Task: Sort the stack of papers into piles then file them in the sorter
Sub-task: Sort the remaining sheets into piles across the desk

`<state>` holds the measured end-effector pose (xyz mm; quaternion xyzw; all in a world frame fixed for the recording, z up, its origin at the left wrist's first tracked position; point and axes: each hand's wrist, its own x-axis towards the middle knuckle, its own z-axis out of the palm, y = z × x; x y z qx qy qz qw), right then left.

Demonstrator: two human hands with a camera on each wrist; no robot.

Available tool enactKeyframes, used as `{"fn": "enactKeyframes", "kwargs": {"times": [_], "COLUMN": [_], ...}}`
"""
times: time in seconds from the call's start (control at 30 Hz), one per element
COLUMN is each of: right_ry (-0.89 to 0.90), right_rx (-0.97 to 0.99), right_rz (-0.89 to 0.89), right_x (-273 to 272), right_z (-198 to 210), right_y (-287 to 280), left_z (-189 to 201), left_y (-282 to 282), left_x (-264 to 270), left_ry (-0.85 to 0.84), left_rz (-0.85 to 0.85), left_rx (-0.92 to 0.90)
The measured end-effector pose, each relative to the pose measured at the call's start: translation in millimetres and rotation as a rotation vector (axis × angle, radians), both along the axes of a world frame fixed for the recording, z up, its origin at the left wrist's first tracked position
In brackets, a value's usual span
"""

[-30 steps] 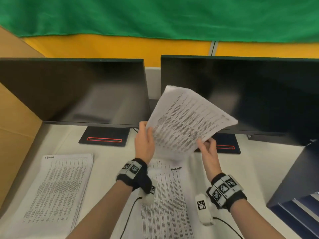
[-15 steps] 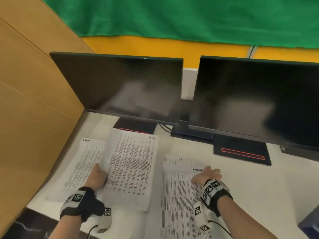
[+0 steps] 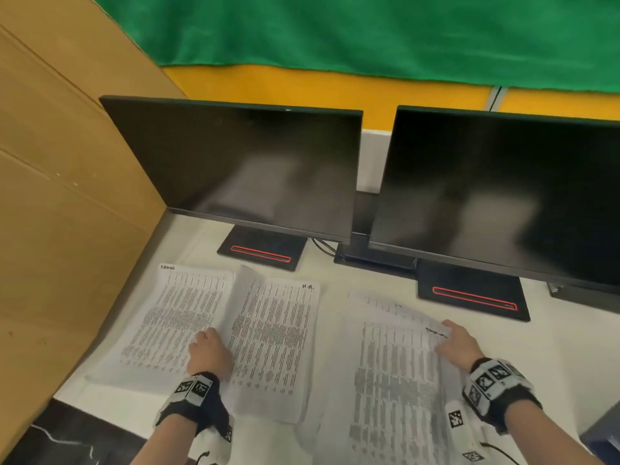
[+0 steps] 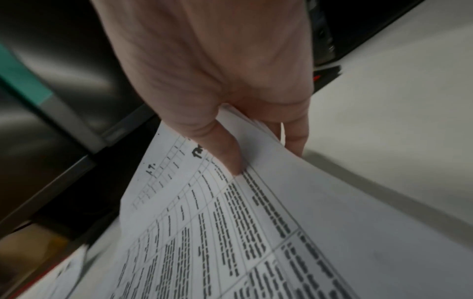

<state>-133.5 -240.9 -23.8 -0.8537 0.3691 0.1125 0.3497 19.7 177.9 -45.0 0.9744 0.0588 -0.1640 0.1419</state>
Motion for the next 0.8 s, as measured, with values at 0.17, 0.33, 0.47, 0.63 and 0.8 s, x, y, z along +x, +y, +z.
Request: {"fn": "enactKeyframes", "kwargs": {"times": [0.17, 0.33, 0.47, 0.63, 0.8], "right_ry": [0.010, 0.039, 0.024, -0.116, -0.222], "right_rx": [0.040, 0.094, 0.182, 0.192, 0.295], "right_rz": [-0.050, -0.107, -0.228, -0.331, -0.310], "right_x": [-9.4, -7.5, -8.0, -18.8, -27.5], "right_z": [1.7, -7.4, -4.9, -5.2, -1.7], "right_y": [-21.7, -28.7, -21.3, -9.6, 5.9], "left_z": [-3.7, -6.6, -7.1, 9.1, 28.7], "left_y": [19.8, 22.5, 2.1, -32.6, -145.2], "left_x": [5.6, 5.2, -2.6, -5.5, -19.3], "left_ry": [-0.023, -0.003, -0.001, -0.139, -0.407], "left_rz": [-0.033, 0.091, 0.183, 0.082, -0.589], "left_rx": [0.145, 0.239, 0.286, 0.342, -0.030]}}
